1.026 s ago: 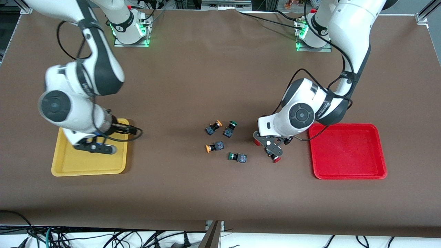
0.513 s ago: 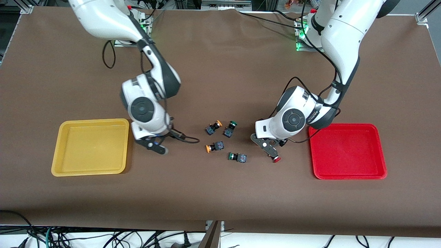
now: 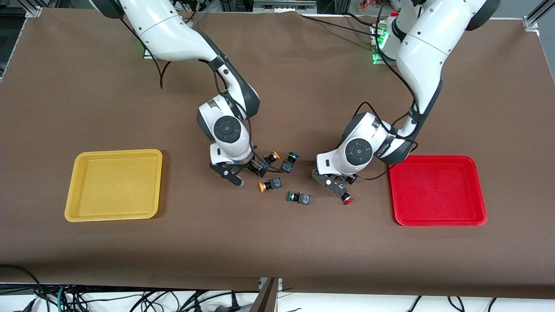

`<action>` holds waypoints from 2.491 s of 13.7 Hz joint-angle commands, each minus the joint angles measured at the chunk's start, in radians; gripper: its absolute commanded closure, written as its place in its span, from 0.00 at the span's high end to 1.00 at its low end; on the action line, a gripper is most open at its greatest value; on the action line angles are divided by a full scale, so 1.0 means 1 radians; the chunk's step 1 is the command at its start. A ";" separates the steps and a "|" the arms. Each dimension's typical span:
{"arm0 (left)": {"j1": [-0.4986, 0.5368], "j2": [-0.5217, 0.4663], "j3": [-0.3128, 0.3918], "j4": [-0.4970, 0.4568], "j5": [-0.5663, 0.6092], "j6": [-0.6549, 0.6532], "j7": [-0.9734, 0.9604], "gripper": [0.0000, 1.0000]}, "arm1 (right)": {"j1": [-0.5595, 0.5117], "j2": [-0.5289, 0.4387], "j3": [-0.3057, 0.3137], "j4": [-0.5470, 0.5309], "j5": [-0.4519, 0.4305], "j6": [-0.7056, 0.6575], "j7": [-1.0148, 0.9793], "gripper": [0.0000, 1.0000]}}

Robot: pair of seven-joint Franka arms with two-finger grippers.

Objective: Place red and yellow buttons in trays
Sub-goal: 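Grasp a red button with the left gripper while the right gripper grasps a yellow button, then carry the red button to the red tray while the right gripper carries yellow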

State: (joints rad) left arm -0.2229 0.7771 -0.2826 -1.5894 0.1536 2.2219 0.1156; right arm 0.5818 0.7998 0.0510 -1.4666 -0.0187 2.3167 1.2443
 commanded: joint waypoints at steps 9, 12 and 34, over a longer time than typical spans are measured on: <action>0.020 -0.085 -0.001 0.017 0.017 -0.069 -0.033 0.01 | 0.069 0.033 -0.007 0.017 0.045 0.024 0.043 0.99; 0.051 -0.197 -0.006 0.019 0.007 -0.171 -0.030 0.01 | 0.084 0.039 -0.005 0.014 0.045 0.024 0.043 0.99; 0.493 -0.067 0.011 -0.075 -0.002 0.039 -0.332 0.06 | -0.416 -0.079 -0.019 0.020 0.034 -0.207 -1.030 0.09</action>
State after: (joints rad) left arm 0.2682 0.7167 -0.2660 -1.6171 0.1240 2.1978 -0.2152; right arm 0.2345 0.7417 0.0216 -1.4333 0.0110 2.1346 0.3826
